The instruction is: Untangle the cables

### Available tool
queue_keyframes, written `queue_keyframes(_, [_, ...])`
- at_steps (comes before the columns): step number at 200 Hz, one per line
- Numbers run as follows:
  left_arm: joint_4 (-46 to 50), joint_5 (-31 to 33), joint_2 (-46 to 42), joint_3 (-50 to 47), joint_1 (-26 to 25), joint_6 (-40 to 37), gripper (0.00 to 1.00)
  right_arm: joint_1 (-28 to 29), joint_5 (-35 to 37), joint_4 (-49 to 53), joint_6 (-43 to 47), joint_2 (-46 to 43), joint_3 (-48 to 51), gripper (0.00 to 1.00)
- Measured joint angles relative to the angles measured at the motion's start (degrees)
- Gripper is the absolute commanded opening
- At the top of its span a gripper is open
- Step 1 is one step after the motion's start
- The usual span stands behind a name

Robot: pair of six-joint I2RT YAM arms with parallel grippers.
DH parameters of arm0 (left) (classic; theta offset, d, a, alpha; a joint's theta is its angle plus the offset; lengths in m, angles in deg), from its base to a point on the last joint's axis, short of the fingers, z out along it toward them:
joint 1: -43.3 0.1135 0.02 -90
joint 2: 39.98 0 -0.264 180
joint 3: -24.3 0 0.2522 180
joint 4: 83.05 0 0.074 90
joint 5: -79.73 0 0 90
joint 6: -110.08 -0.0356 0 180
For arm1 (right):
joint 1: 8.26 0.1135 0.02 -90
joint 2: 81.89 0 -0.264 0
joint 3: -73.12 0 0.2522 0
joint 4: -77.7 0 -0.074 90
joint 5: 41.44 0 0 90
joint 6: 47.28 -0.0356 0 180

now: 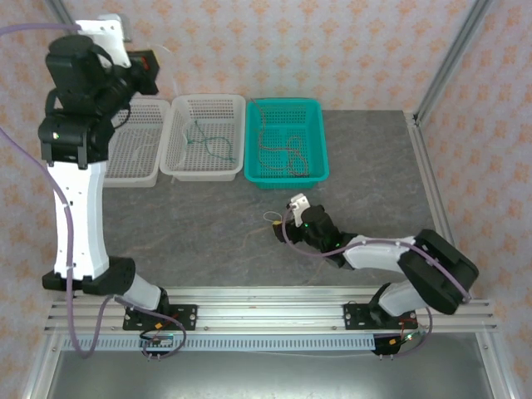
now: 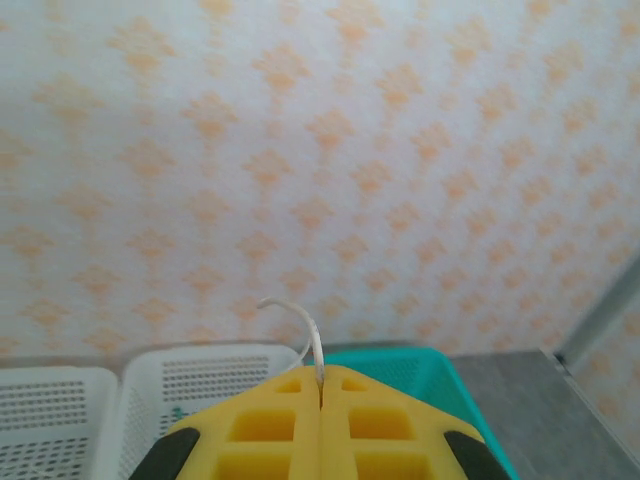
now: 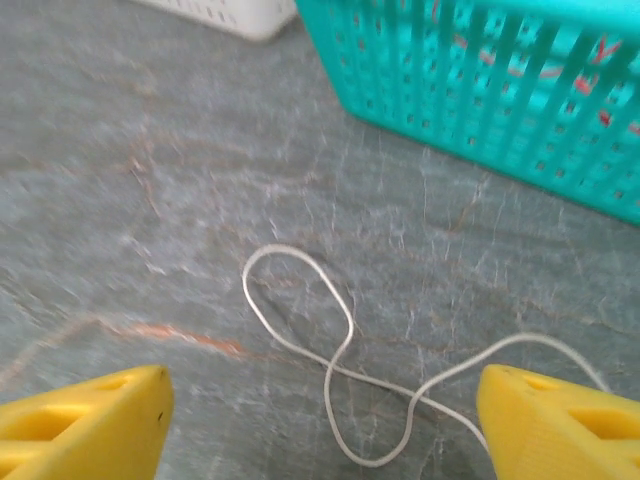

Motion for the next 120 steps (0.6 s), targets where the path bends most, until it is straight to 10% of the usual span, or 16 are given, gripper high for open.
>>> queue_keyframes(120, [-3.28,-0.94,15.13,5.81,23.69,7.45,0.0,0.0,6.93,12.72,-4.02,-32.5,4.61,0.97])
